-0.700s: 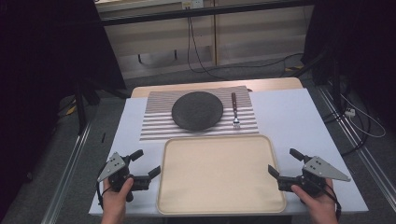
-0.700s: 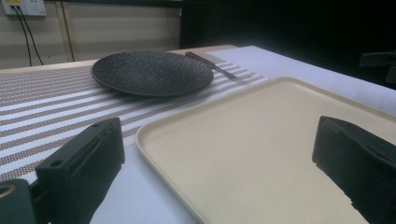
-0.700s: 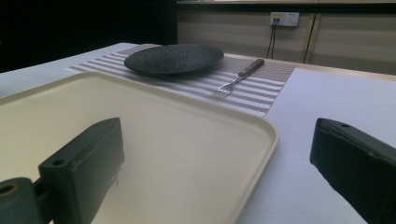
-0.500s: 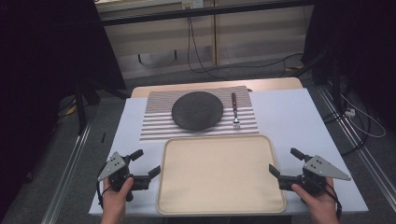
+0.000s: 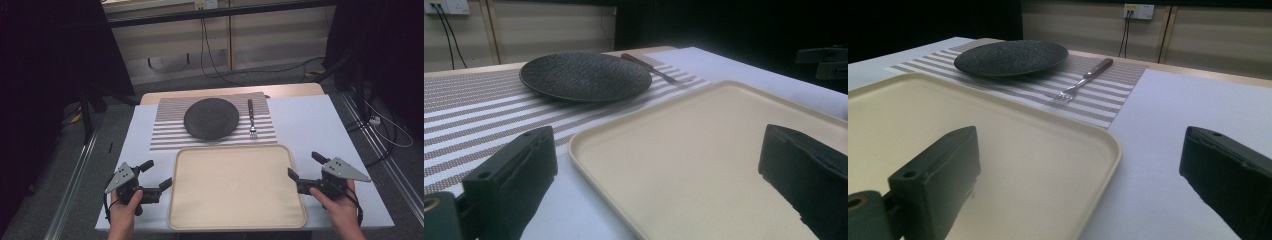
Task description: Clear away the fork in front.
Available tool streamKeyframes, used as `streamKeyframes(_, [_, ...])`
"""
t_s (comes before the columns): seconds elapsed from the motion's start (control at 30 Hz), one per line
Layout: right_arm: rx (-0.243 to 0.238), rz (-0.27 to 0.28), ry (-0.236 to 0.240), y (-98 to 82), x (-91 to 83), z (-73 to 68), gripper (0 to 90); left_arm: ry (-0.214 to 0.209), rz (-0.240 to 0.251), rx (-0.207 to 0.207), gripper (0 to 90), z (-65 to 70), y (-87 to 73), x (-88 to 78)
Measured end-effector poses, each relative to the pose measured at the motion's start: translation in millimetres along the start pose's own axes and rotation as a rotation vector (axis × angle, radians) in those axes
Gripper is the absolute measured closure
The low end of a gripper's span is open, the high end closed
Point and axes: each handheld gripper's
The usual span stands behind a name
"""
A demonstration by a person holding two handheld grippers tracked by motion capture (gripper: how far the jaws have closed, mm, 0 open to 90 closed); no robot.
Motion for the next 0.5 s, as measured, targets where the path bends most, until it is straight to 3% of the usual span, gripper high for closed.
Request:
streamKeyframes(0.2, [0.008,-0.005,-0.013,8.7,12.7,4.0,2.4,0.002,0.006,-0.006,2.4,0.5,0.2,-0.9])
streamKeyframes(0.5, [-0.008,-0.010,-0.032,33.6,50.7,6.2,2.4,-0.010,-0.004,0.003,2.4,0.5,0.1,0.0])
Point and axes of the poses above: each handheld gripper's, and its own axes: x roughly forward along the jaws, y roughly out of its top, z roughly to its right, and after that the axes turned 1 degree about -x, right-handed
